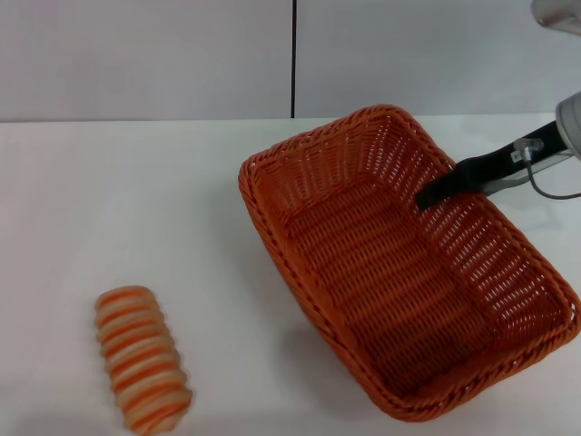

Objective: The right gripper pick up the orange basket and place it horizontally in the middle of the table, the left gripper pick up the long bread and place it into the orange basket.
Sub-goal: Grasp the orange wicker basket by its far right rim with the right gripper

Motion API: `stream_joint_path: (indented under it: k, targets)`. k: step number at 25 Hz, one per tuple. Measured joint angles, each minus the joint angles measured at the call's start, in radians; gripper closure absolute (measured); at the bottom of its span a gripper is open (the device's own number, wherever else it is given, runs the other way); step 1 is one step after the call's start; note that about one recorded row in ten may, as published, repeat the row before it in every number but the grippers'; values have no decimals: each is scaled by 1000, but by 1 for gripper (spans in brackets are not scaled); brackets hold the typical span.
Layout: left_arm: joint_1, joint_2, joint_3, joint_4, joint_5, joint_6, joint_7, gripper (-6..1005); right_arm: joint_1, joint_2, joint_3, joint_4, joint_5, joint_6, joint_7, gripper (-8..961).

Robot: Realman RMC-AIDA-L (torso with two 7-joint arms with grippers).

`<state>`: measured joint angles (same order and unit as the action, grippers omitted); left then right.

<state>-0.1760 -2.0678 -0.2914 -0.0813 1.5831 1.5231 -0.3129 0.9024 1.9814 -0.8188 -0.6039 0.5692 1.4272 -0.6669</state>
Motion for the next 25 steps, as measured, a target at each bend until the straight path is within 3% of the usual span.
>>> stream_joint_path:
  k: [13, 19, 25]
  targets:
    - [-8, 4, -7, 11, 0, -2, 0, 346, 38, 17, 0, 99, -3, -89, -9, 288]
    - [-12, 5, -9, 14, -6, -2, 0, 346, 46, 20, -2, 79, 0, -81, -4, 497]
    - [-16, 5, -11, 14, -8, -13, 1, 346, 57, 28, -2, 77, 1, -81, -18, 637]
